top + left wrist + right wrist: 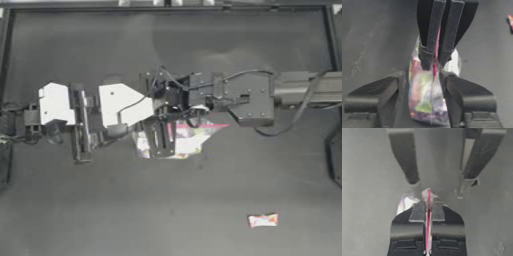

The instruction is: Put candy in bag

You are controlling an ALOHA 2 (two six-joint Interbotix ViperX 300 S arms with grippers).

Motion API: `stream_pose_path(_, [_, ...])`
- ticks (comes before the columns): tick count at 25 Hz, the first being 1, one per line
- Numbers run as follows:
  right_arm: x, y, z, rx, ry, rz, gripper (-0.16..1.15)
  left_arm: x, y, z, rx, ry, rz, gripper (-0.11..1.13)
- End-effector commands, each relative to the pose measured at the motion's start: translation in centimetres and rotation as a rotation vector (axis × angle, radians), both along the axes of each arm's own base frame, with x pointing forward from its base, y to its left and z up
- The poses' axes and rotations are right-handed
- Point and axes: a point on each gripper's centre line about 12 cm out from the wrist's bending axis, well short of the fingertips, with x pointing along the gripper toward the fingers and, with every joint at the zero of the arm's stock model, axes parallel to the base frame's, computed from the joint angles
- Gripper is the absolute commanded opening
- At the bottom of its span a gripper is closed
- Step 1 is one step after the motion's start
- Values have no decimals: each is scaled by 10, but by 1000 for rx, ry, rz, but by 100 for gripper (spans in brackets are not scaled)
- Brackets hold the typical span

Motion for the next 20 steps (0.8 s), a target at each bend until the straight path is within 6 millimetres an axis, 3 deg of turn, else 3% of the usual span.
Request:
stream_pose_path(1, [-4,1,28,-5,-66,0,6,5,1,9,8,-31,1,80])
stream_pose_path(20, [-2,1,25,-5,-69,2,6,5,1,9,7,-33,1,80])
